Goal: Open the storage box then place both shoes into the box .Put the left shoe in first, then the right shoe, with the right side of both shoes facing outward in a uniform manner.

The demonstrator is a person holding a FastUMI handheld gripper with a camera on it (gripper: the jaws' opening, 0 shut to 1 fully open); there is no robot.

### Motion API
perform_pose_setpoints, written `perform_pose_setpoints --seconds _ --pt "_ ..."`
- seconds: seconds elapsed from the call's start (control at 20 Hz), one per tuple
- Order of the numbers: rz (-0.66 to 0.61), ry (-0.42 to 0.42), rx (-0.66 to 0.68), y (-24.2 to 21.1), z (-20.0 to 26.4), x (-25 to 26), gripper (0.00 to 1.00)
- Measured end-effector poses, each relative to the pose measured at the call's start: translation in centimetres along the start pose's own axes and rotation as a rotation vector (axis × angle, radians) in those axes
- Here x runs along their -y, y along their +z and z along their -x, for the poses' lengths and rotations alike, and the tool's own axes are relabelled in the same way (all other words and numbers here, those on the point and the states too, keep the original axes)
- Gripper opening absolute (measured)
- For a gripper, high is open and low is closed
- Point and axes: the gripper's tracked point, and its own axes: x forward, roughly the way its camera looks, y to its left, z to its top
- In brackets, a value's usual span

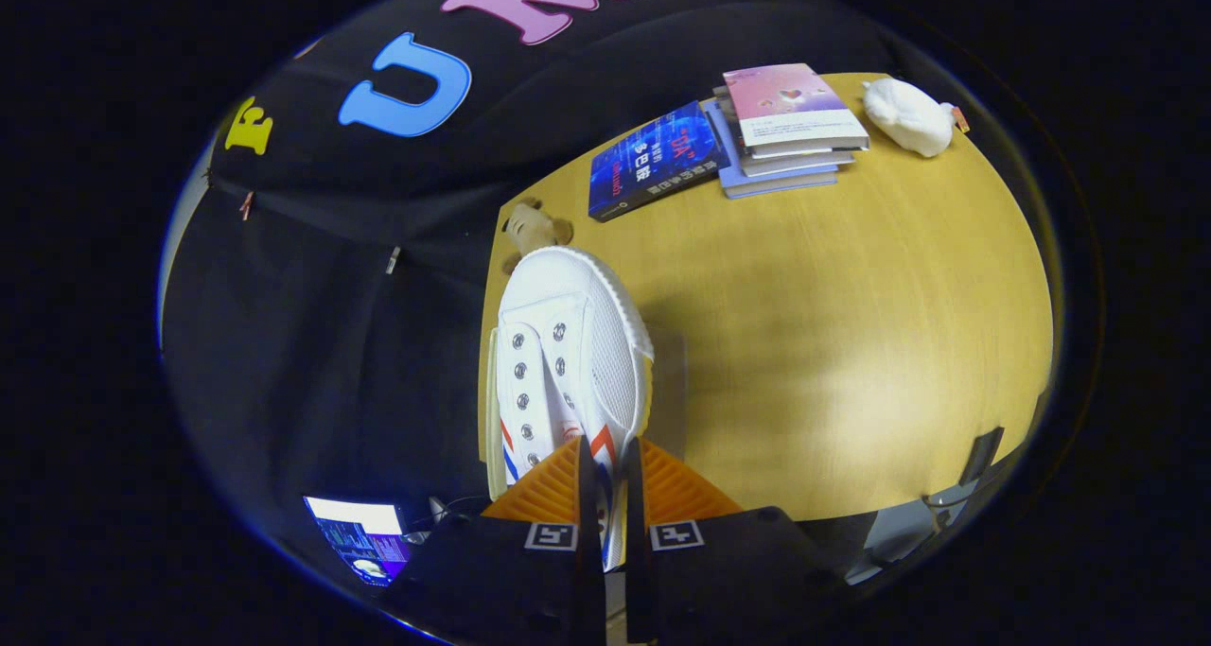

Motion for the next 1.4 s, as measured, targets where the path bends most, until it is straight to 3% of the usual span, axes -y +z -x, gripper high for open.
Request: perform_pose_setpoints --seconds 0.35,0.7,0.8,0.9,0.95,1.0,1.05,1.2,1.25,1.4 --pt "-0.011 -0.011 -0.098 -3.1 -5.7 -3.4 0.13" --pt "-0.002 -0.123 -0.123 -3.8 -8.1 -0.9 0.13" --pt "-0.015 -0.110 -0.130 -4.0 -8.2 -1.0 0.13" --pt "-0.039 -0.061 -0.131 -3.8 -7.9 -1.7 0.25" --pt "-0.049 -0.042 -0.119 -3.5 -8.2 -2.2 0.36" --pt "-0.056 -0.036 -0.104 -3.1 -7.7 -2.1 0.37" --pt "-0.059 -0.025 -0.092 -2.6 -7.3 -2.2 0.53" --pt "-0.047 0.001 -0.062 -2.0 -7.0 -2.4 0.82" --pt "-0.040 0.008 -0.054 -1.9 -6.9 -2.4 0.97" --pt "-0.025 0.025 -0.029 -1.9 -6.6 -2.6 0.97"
